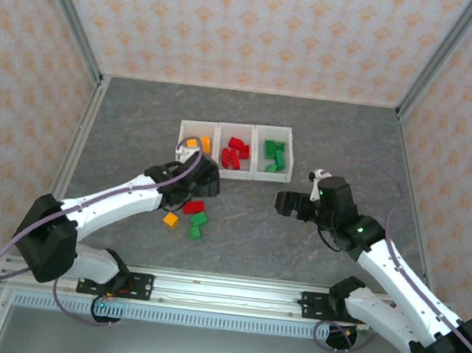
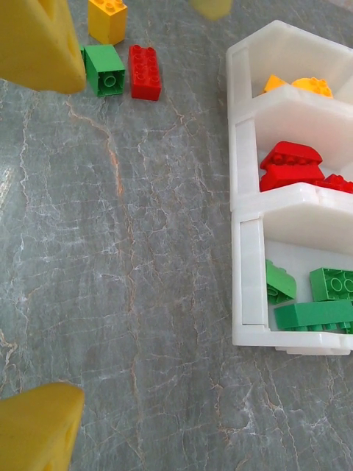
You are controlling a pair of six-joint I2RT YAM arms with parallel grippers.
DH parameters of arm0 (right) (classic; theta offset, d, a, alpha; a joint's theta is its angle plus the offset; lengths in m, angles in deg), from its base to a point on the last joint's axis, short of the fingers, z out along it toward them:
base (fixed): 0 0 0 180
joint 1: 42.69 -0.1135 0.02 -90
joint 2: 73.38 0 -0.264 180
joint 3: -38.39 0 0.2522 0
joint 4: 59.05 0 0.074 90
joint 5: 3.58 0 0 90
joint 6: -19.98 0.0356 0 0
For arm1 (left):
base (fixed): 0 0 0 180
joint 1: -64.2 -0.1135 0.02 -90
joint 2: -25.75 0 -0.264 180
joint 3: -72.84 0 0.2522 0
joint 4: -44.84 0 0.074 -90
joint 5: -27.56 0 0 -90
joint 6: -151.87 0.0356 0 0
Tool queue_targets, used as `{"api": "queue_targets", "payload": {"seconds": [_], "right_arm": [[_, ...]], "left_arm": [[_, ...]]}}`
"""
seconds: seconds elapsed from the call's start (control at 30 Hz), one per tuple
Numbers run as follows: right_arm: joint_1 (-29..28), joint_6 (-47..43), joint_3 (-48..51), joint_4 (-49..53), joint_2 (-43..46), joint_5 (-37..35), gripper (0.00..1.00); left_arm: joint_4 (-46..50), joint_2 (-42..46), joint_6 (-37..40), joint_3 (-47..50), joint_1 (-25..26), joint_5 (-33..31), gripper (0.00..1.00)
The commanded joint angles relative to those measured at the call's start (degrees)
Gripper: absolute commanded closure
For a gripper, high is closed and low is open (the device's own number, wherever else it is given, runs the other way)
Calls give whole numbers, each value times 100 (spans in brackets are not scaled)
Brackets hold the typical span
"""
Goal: Sort the legos into containers by color
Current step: Pick up the lego from the center of the table.
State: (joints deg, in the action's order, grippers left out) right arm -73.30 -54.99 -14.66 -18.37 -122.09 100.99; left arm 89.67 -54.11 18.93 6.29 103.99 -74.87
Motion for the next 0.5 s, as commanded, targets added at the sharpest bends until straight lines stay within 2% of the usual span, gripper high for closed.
{"api": "queue_targets", "payload": {"seconds": [0.0,0.17,0.3,0.47], "right_arm": [[-51,21,79,-73,11,-63,0],[-85,27,70,-56,28,-77,0],[-121,31,66,-63,24,-79,0],[-129,39,70,-55,-6,-94,0]], "left_arm": [[388,-329,-751,123,115,-256,3],[373,-785,-973,151,125,-253,6],[528,-994,-1088,113,125,-532,5],[372,-1246,-1015,146,90,-382,10]]}}
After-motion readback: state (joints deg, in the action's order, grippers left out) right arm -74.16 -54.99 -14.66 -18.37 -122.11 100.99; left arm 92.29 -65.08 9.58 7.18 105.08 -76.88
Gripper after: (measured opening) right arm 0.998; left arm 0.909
